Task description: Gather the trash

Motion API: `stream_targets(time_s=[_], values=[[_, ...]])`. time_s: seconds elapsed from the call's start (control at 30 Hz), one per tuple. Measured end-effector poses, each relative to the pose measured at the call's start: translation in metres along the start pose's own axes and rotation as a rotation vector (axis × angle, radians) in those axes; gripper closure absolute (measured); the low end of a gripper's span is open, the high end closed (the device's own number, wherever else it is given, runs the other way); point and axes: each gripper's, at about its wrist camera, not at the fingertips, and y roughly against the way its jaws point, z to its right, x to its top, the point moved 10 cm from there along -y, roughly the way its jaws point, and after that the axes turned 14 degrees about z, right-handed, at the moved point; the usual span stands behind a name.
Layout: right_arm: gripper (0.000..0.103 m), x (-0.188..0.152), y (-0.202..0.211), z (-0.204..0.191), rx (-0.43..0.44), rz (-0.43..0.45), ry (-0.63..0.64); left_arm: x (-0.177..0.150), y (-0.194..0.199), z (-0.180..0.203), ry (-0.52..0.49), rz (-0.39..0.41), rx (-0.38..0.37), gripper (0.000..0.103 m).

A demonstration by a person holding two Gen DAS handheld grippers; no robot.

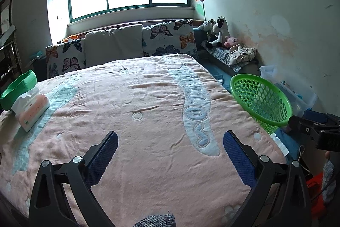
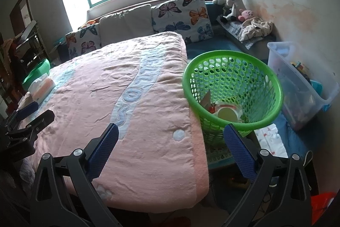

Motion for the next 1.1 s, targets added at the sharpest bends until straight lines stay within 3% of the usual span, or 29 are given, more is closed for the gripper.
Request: stream_targets(time_s=[1.1], values=[[0.004,-0.005,-0.009,-0.009,0.033,-0.027,0.002,-0.011,-0.004,-0.005,-0.007,-0.032,0.016,0.007]])
